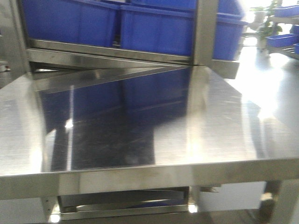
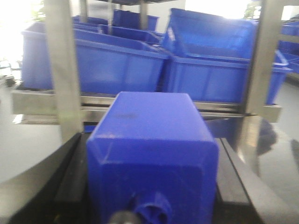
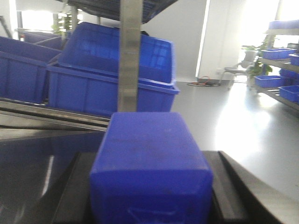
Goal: Pick and sort blue part to right shelf
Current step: 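Turn the base away from the table holding both bottles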
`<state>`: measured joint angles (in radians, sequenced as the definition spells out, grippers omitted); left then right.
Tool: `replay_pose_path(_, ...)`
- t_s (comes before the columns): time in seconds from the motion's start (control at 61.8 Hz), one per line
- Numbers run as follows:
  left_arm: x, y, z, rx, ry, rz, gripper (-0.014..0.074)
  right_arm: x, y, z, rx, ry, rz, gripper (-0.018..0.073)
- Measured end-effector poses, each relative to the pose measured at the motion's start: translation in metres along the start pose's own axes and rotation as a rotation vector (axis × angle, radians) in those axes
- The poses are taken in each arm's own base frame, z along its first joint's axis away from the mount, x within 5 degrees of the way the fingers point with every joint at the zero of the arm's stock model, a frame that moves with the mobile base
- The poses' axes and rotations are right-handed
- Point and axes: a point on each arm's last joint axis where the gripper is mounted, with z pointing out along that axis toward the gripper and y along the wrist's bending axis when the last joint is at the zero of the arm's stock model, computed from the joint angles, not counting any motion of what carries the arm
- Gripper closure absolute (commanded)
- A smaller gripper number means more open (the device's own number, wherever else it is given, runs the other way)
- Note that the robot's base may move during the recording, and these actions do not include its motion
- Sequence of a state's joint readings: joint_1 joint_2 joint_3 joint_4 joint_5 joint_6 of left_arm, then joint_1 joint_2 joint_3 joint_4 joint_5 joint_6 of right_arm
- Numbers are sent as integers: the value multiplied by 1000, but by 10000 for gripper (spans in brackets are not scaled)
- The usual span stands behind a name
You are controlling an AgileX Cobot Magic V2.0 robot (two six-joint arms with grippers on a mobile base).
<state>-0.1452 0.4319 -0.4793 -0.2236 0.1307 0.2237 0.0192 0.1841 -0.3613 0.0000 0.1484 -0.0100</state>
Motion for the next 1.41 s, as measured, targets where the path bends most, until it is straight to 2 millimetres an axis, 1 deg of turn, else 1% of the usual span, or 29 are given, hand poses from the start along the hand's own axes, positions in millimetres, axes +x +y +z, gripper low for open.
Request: replay_pose_path(1.407, 0, 0, 0, 0, 0, 0, 210, 0, 0, 0, 0, -1, 0, 145)
